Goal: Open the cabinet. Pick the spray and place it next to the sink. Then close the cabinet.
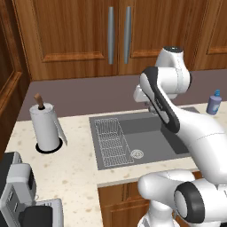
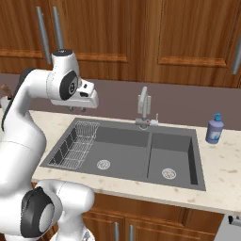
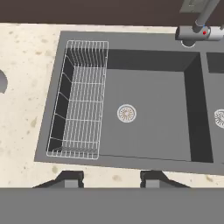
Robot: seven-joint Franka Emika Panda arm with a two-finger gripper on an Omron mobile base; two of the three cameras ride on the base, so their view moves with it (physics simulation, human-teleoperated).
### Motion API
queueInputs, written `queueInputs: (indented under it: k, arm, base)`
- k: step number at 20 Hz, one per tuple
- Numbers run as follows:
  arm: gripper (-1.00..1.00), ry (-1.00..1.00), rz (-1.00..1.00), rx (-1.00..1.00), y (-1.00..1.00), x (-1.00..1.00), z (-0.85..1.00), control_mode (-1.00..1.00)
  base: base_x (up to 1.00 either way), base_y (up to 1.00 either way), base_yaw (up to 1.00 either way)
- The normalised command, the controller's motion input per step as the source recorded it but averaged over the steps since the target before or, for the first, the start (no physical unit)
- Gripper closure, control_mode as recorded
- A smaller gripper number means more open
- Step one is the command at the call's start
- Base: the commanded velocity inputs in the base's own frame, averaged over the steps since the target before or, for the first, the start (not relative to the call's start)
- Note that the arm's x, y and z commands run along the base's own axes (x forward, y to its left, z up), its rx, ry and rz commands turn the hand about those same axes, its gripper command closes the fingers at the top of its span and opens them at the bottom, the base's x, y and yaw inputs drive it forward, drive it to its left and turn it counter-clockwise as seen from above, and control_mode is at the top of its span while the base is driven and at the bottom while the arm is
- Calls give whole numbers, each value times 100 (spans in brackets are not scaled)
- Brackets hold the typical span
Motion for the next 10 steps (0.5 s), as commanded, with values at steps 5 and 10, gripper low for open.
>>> queueInputs:
  k: [5, 10]
  arm:
    - [-100, 0, 0, 0, 0, -12, 0, -100]
    - [-100, -19, 4, 3, 0, -10, 6, -100]
  base:
    - [0, 0, 0]
    - [0, 0, 0]
